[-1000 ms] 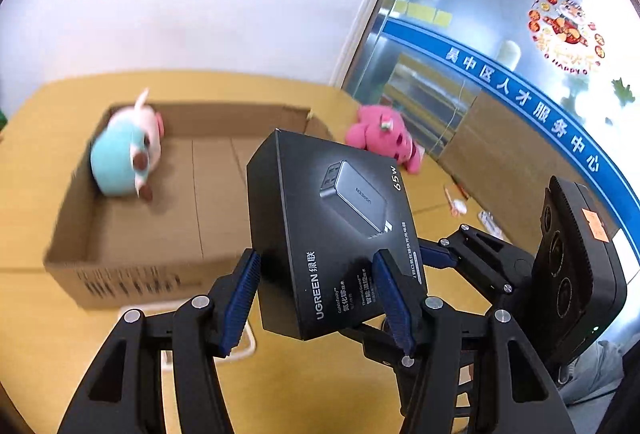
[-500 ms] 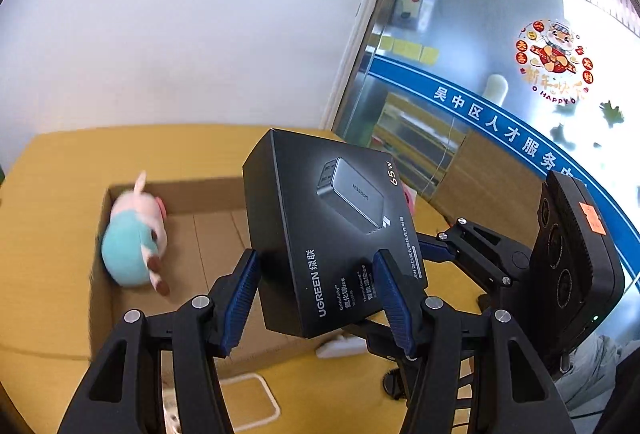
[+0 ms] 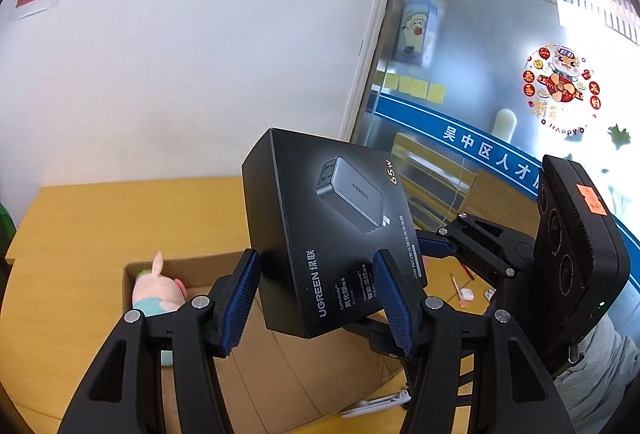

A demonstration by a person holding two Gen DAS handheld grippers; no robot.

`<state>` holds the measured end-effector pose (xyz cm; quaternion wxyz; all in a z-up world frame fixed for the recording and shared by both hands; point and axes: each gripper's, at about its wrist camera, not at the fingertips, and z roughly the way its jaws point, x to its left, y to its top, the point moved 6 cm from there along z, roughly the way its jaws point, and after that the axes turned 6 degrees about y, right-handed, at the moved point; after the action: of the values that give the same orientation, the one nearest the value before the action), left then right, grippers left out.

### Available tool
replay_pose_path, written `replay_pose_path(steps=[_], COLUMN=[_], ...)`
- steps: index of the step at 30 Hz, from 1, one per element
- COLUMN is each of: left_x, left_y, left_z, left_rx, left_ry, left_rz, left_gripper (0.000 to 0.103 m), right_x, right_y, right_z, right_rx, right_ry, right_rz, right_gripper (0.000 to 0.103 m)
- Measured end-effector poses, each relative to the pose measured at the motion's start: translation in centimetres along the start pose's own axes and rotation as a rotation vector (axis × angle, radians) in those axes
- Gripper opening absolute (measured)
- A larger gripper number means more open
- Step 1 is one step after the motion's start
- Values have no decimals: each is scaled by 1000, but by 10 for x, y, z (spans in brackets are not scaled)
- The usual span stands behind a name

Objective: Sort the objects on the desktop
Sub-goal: 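Lift the black charger box with both grippers over the cardboard box, then lower the charger box into the cardboard box and open both grippers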

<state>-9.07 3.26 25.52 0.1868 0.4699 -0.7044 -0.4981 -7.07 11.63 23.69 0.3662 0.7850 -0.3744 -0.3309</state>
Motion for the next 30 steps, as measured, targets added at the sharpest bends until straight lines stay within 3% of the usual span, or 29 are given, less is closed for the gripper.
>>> replay_pose_path(steps=[15,21,26,30], left_x=[34,63,86,106], left_y=[45,65,50,12], left_z=[49,95,142,181], left_rx=[-8,19,95,201], left_ry=[14,54,72,60], left_rz=[7,-4,-11,-41], left_gripper=[61,62,61,61], right_x=[-41,-70,-89,-91], right_y=[26,41,28,-6], right_z=[40,78,126,165], right_rx=[-14,9,60,125], right_ry=[1,27,65,105], right_rz=[6,35,64,96], right_gripper=[70,70,70,70])
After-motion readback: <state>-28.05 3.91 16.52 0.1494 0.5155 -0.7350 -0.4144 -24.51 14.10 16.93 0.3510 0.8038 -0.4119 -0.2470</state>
